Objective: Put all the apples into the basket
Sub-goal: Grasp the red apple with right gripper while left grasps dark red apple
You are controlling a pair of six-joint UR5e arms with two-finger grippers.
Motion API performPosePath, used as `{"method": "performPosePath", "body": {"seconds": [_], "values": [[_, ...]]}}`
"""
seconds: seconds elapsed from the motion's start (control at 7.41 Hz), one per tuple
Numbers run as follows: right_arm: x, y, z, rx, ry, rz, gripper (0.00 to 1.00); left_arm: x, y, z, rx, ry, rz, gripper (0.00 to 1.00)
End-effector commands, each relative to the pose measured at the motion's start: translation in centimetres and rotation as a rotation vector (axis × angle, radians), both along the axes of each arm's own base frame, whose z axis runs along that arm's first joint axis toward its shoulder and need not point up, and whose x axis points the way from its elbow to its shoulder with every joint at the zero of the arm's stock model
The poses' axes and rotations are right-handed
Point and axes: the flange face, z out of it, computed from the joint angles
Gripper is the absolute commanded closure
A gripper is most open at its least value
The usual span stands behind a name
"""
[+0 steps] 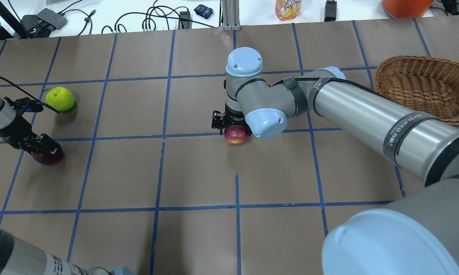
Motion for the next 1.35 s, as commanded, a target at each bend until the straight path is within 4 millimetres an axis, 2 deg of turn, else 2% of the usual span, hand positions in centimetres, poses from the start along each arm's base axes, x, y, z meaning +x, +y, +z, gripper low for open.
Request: {"method": "performPosePath", "body": {"seconds": [0.0, 0.14, 0.27, 0.4, 0.54, 0.68, 0.81, 0.94, 1.08, 1.22], "values": [[-0.7, -0.6, 0.7, -0.016, -0.004, -0.012, 0.94, -0.6, -0.6, 2.9, -0.029, -0.032, -0.018, 0.46], [-2.0, -1.2, 2.3, -0.036, -0.021, -0.036, 1.0, -1.8, -0.6, 6.0, -0.028, -0.031, -0.014, 0.46], [-3.6, -1.6, 4.9, -0.058, -0.028, -0.061, 1.0, -5.4, -1.3, 10.0, -0.042, -0.047, -0.01, 0.46], [-5.2, -1.4, 8.1, -0.065, -0.028, -0.085, 1.0, -10.4, -1.7, 12.5, -0.033, -0.047, -0.034, 0.47], [-8.3, -1.9, 11.8, -0.065, -0.025, -0.134, 1.0, -15.4, -1.5, 13.9, -0.032, -0.037, 0.011, 0.51], [-12.8, -2.4, 16.2, -0.061, -0.009, -0.158, 1.0, -21.8, -1.5, 15.0, -0.043, -0.043, 0.064, 0.48], [-18.7, -2.8, 20.3, -0.056, 0.023, -0.157, 1.0, -29.4, -1.1, 15.5, -0.046, -0.075, 0.081, 0.47], [-26.5, -3.7, 21.8, -0.046, 0.11, -0.15, 1.0, -36.0, -0.7, 13.9, -0.023, -0.096, 0.137, 0.47], [-34.3, -4.2, 21.8, -0.032, 0.145, -0.105, 1.0, -43.1, -0.2, 12.9, -0.055, -0.08, 0.241, 0.47], [-41.9, -4.1, 21.3, -0.023, 0.149, -0.096, 1.0, -49.8, 0.7, 11.8, -0.105, -0.04, 0.266, 0.47]]}}
